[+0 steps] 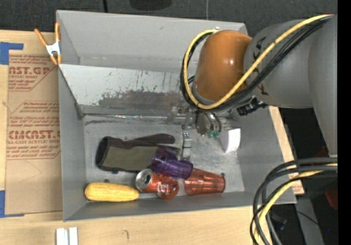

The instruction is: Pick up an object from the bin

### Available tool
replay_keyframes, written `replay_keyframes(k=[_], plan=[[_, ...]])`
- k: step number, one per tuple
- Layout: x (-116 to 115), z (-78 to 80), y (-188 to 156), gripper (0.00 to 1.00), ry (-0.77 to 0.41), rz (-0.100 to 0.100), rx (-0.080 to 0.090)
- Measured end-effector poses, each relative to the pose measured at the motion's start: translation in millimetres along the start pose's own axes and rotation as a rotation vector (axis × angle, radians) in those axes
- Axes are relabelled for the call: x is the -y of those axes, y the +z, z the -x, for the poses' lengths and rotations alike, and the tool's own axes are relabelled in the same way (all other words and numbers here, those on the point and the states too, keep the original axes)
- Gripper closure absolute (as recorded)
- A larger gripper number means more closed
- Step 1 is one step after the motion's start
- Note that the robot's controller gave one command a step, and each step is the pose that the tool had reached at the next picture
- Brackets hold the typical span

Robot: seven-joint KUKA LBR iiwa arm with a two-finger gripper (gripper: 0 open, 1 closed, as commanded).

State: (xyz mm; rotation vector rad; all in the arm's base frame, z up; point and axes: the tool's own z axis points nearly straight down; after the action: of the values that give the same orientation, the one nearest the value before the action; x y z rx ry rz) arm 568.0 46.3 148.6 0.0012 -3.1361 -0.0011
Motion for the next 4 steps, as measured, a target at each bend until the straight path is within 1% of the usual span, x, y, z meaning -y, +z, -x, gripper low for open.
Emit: replay_keyframes(k=[1, 2, 3, 4], plan=[[0, 1.3, -4, 0.00, 0.001, 0.000, 0.007], [-18, 4.9, 48, 0.00, -0.133, -0.002, 0.013], [-46, -2.1, 80, 0.00, -0.199, 0.000, 0.007], [-61, 13.2, 79, 0.00, 0.098, 0.000, 0.008]])
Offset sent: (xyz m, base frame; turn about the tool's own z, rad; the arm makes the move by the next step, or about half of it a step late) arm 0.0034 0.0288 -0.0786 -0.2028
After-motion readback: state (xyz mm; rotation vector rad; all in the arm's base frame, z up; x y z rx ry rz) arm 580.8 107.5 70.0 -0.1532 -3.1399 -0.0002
